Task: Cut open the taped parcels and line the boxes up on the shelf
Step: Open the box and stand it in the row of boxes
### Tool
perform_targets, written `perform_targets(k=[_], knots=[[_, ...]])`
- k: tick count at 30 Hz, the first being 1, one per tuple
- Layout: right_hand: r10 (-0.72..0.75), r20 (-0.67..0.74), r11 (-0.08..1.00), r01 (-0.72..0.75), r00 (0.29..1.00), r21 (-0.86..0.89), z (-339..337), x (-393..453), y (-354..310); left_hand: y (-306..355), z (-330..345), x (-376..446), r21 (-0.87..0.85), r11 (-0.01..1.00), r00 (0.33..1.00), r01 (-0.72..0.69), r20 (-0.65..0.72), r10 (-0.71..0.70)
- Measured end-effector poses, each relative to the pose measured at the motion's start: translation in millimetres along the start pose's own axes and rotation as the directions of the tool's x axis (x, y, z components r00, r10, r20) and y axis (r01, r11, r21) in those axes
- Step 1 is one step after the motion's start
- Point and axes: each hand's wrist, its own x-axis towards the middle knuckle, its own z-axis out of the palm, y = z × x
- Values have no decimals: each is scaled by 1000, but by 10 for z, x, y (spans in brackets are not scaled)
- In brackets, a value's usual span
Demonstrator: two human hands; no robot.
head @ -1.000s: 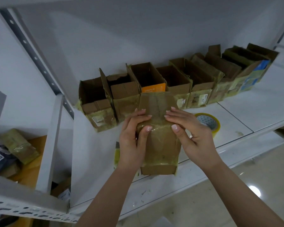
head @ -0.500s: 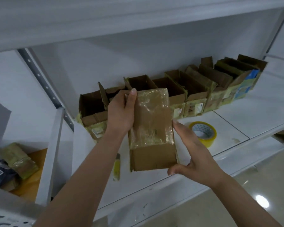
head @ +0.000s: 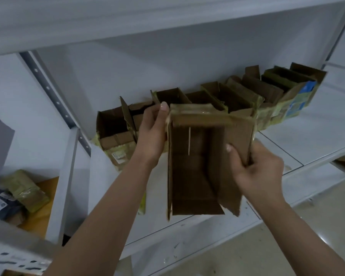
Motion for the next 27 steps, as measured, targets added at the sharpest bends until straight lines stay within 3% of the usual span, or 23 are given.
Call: perform_targets(k=[2, 5, 8, 10, 14, 19, 24, 27], knots=[[100, 57, 993, -103, 993, 54, -61, 184, -11, -51, -19, -46, 6, 1000, 998, 24, 49, -25], [157, 192, 987, -150, 969, -54, -37, 486, 44, -139, -40, -85, 77, 993, 989, 95, 110, -103], [325, 428, 945, -273, 843, -180, 102, 589, 131, -254, -29, -103, 298, 948, 981, 109, 121, -151], [387, 514, 922, -317, 766, -221, 161, 545, 145, -310, -51, -116, 375, 923, 986, 90, 98, -136], [346, 562, 937, -252, 752, -240, 172, 454, 157, -312, -144, -144, 552, 824, 985, 130, 21, -169], [289, 602, 954, -168, 745, -250, 144, 340, 120, -272, -208, -306, 757, 653, 995, 14, 53, -82], [217, 687, 973, -97, 694, -209, 119, 261, 67, -266, -248, -433, 848, 521, 994, 100, -58, -97], [179, 709, 980, -59, 683, -191, 135, 183, 65, -321, -191, -499, 854, 508, 994, 108, -95, -51]])
